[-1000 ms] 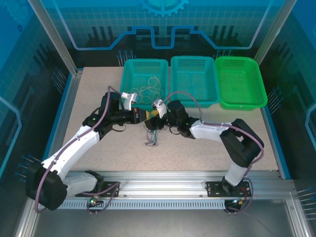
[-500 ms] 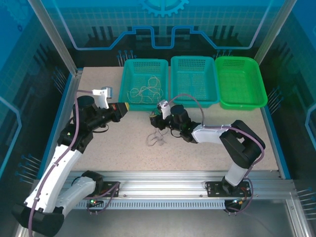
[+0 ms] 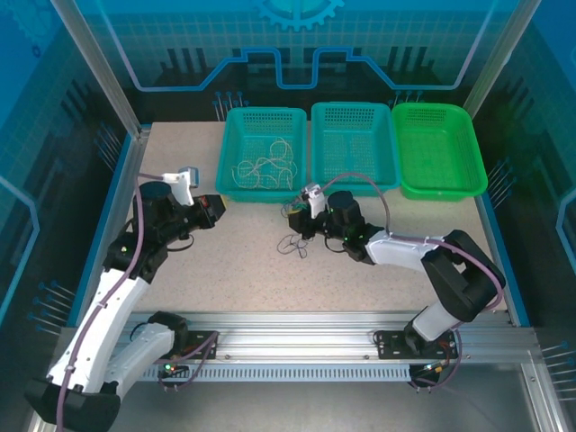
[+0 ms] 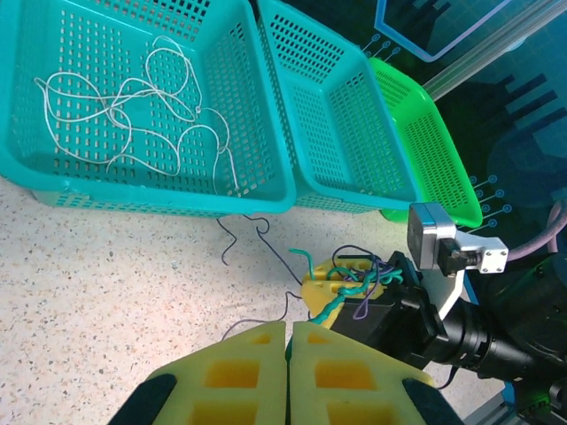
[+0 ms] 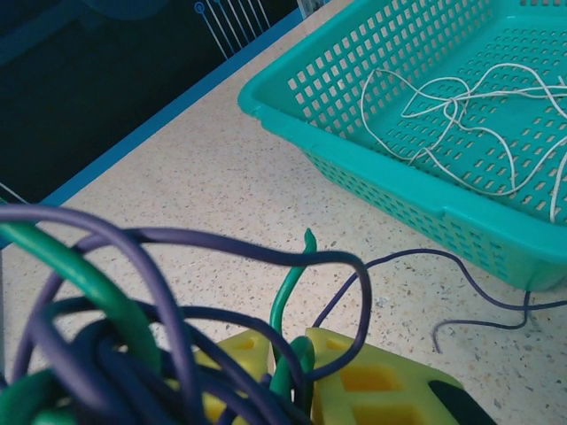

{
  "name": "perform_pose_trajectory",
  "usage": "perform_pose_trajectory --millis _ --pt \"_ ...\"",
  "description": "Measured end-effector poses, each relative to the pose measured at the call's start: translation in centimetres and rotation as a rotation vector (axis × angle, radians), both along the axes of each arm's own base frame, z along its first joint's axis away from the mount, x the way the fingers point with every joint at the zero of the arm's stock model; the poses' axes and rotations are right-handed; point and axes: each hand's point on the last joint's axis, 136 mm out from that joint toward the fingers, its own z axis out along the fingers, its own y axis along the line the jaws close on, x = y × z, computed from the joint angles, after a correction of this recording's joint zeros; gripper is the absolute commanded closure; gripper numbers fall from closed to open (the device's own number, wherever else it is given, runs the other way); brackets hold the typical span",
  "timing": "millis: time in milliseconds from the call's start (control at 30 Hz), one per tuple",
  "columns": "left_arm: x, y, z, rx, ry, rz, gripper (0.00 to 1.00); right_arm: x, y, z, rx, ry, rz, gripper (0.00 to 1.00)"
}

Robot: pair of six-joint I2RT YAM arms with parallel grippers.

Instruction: Untangle the cables

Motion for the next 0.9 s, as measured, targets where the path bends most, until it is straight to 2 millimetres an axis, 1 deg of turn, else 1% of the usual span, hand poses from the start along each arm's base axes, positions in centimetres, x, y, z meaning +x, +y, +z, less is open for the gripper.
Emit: perform_pose_trajectory --millis 33,100,133,167,233,267,300,367,467,533,600,700,767,833,900 --pt "0.1 -0.2 -0.2 -0.008 -0.005 -0.014 1.0 -0.1 -0.1 -0.1 -0.003 0.009 0.003 0.96" --pt "0.3 -0.9 -0.8 -0.027 -0.017 -0.057 0.99 -0.1 -0.6 -0.6 -0.017 0.034 0.005 0.98" --pt "0.5 -1.4 -1.3 -0.034 -0.024 -0.081 0.93 -0.1 -1.1 -0.9 -0.03 0.045 0.003 0.98" --pt "0.7 -1.8 -2.0 -0.033 -0.028 -0.102 0.84 -0.1 -1.5 -1.0 -0.046 0.053 0.006 0.97" --pt "0.9 -2.6 -3.9 -0.012 -0.029 -0.144 0.57 -0.3 -2.6 -1.1 -0.098 0.062 0.018 0.97" --pt "0.8 -2.9 -4.5 0.002 -0.032 -0.159 0.49 -0.3 -3.1 -0.9 -0.128 0.061 0.024 0.97" --pt "0.6 -3.2 -5.2 0.016 -0.035 -0.178 0.44 -0.2 -3.5 -0.5 -0.161 0.054 0.033 0.97" --pt "0.3 -3.8 -5.6 0.042 -0.063 -0.21 0.39 -0.1 -3.8 0.8 -0.216 0.022 0.061 0.97" --pt "0.1 -4.2 -4.0 0.074 -0.159 -0.235 0.35 0.0 -3.9 3.2 -0.284 -0.044 0.105 0.96" --pt "-0.2 -4.2 -2.1 0.099 -0.255 -0.243 0.34 -0.2 -4.3 4.2 -0.327 -0.077 0.123 0.95" --pt "-0.7 -4.5 -0.2 0.119 -0.331 -0.263 0.32 -0.5 -4.7 4.1 -0.368 -0.086 0.135 0.95" --pt "-1.3 -5.2 2.8 0.136 -0.424 -0.297 0.32 -1.0 -5.6 3.0 -0.433 -0.07 0.146 0.95" --pt "-1.3 -5.9 4.4 0.131 -0.444 -0.326 0.34 -1.3 -6.0 2.4 -0.473 -0.062 0.15 0.95" --pt "-0.5 -7.0 6.0 0.12 -0.421 -0.368 0.35 -1.6 -6.0 2.1 -0.502 -0.068 0.158 0.95" --pt "0.7 -8.3 6.8 0.107 -0.384 -0.4 0.35 -2.0 -5.8 2.3 -0.508 -0.081 0.168 0.95"
